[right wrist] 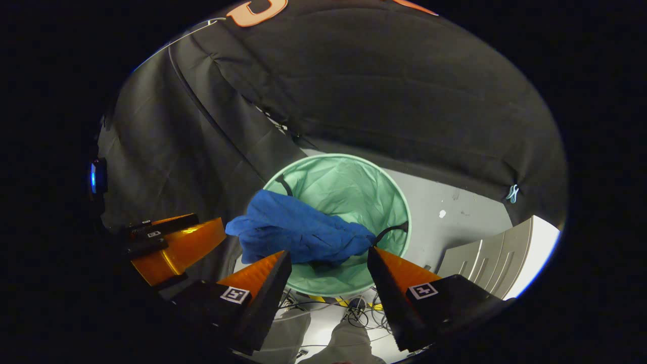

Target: Grasp the clothes on the hanger with both hands and then place them into the laundry hamper below.

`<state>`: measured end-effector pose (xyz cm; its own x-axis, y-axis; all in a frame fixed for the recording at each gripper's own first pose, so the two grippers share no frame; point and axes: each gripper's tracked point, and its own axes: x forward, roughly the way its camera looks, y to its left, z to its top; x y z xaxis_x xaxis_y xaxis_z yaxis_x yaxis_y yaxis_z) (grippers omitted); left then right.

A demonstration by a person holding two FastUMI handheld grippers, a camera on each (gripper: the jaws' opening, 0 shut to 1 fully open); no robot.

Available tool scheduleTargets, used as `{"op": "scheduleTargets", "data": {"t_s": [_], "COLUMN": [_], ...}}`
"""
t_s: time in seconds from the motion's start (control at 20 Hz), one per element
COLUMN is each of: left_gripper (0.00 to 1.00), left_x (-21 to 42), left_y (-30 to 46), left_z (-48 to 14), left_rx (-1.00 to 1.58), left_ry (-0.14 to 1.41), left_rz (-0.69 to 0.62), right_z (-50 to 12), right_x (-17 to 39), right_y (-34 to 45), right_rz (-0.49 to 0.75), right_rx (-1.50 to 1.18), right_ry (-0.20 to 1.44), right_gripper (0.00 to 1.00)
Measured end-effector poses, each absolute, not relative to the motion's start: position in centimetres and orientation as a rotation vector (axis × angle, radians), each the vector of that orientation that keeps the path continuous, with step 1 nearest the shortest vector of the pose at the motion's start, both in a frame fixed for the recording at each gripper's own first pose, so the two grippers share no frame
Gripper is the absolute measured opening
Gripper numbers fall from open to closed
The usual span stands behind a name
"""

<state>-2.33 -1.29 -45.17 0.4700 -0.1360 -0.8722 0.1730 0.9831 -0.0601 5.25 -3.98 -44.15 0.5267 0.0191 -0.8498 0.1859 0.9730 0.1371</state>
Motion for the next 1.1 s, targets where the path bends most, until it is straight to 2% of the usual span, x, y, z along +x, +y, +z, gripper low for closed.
{"op": "scheduleTargets", "data": {"t_s": [0.05,0.3,0.6,0.9,0.95,1.0,1.1], "left_gripper": [0.92,0.92,0.92,0.92,0.92,0.92,0.92], "left_x": [-1.6,1.7,4.2,6.0,6.2,6.9,7.6], "left_y": [-1.4,-2.0,-2.3,-2.2,-2.3,-2.2,-2.0], "left_z": [-44.4,-39.9,-27.0,-18.3,-16.6,-14.9,-12.0], "left_rx": [0.033,0.017,0.015,-0.049,-0.065,-0.075,-0.078], "left_ry": [1.028,0.843,0.626,0.432,0.404,0.375,0.317], "left_rz": [-0.194,-0.187,-0.192,-0.176,-0.174,-0.168,-0.151], "right_z": [-43.3,-36.2,-22.1,-10.4,-8.4,-6.4,-3.5], "right_x": [5.6,7.7,9.7,9.4,9.1,8.8,8.0], "right_y": [-4.0,-3.8,-3.8,-4.1,-3.9,-3.8,-4.0], "right_rz": [-0.103,-0.105,-0.079,-0.057,-0.056,-0.055,-0.056], "right_rx": [0.215,0.197,0.14,0.132,0.138,0.14,0.136], "right_ry": [0.988,0.828,0.548,0.331,0.301,0.267,0.21], "right_gripper": [0.99,0.99,0.99,0.98,0.95,1.0,0.98]}}
